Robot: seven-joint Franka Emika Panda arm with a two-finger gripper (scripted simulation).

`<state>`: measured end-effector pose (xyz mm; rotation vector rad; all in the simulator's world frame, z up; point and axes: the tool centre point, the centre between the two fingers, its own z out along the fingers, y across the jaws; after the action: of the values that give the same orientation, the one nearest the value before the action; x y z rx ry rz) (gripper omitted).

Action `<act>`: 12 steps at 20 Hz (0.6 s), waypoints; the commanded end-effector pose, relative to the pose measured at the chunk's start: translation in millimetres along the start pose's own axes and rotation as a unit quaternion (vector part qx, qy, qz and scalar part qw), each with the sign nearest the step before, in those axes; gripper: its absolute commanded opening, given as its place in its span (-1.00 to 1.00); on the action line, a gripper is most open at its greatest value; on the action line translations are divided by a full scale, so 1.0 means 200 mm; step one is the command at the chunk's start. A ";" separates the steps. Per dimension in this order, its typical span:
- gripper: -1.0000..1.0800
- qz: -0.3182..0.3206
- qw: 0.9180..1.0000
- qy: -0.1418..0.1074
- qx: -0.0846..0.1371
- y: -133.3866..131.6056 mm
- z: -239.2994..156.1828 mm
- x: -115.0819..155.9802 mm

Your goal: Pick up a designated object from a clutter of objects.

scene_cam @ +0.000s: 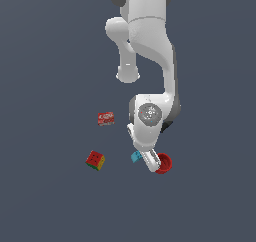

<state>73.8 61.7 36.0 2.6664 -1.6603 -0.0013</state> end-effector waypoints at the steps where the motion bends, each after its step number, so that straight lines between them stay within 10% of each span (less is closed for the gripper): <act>1: 0.92 0.001 1.000 0.000 0.000 0.00 0.05 0.00; 5: 0.92 0.001 1.000 0.000 0.000 -0.01 0.07 0.00; 6: -1.00 0.001 1.000 0.000 0.000 -0.01 0.07 0.00; 12: -1.00 0.001 1.000 0.000 0.000 -0.01 0.07 0.00</act>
<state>82.4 57.2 32.6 2.6682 -1.6787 0.0262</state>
